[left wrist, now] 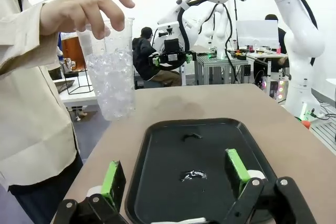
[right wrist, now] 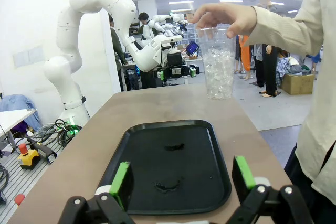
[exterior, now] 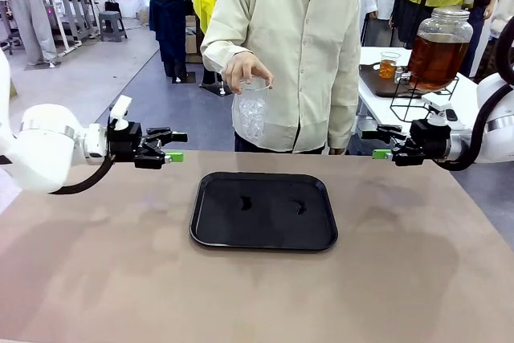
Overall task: Pour the drink into the iced cup.
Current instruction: Open the gripper to release the iced cup you were holding.
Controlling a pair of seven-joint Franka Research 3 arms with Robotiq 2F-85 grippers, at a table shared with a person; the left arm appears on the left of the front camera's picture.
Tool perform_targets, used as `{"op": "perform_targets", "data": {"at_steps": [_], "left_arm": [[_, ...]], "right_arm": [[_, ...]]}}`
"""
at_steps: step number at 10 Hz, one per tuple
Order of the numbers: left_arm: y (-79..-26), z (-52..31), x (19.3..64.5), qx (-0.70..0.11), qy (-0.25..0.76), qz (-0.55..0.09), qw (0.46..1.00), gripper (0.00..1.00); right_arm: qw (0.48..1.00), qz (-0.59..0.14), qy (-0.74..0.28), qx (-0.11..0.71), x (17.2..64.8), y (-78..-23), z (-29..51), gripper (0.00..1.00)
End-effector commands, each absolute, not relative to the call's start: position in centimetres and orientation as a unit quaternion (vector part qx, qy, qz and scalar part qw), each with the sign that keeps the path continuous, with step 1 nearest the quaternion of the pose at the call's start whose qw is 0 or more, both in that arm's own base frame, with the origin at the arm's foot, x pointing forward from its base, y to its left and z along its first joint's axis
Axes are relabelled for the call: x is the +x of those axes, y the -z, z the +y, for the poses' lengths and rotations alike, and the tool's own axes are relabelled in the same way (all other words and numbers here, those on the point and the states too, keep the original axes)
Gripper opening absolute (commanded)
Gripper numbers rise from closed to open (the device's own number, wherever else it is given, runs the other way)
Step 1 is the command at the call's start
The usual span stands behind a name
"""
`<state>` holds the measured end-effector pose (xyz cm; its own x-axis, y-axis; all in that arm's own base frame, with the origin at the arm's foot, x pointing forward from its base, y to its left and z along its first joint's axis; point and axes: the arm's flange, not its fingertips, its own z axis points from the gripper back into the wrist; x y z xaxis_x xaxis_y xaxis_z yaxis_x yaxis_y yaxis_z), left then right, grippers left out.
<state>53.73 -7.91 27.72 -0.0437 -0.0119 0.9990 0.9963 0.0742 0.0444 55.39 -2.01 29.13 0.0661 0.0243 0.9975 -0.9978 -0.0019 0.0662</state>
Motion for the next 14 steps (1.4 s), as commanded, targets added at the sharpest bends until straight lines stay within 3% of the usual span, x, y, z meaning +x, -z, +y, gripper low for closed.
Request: {"op": "perform_targets", "data": {"at_steps": [1,14], "left_arm": [[-27.86,-8.22,53.83,-0.466,0.495,-0.527,0.509,1.00],[-27.86,-8.22,53.83,-0.466,0.495,-0.527,0.509,1.00]], "right_arm": [[0.521,-0.477,-0.492,0.509,55.35,-29.47,-1.84,1.00],[0.521,-0.477,-0.492,0.509,55.35,-29.47,-1.84,1.00]]}}
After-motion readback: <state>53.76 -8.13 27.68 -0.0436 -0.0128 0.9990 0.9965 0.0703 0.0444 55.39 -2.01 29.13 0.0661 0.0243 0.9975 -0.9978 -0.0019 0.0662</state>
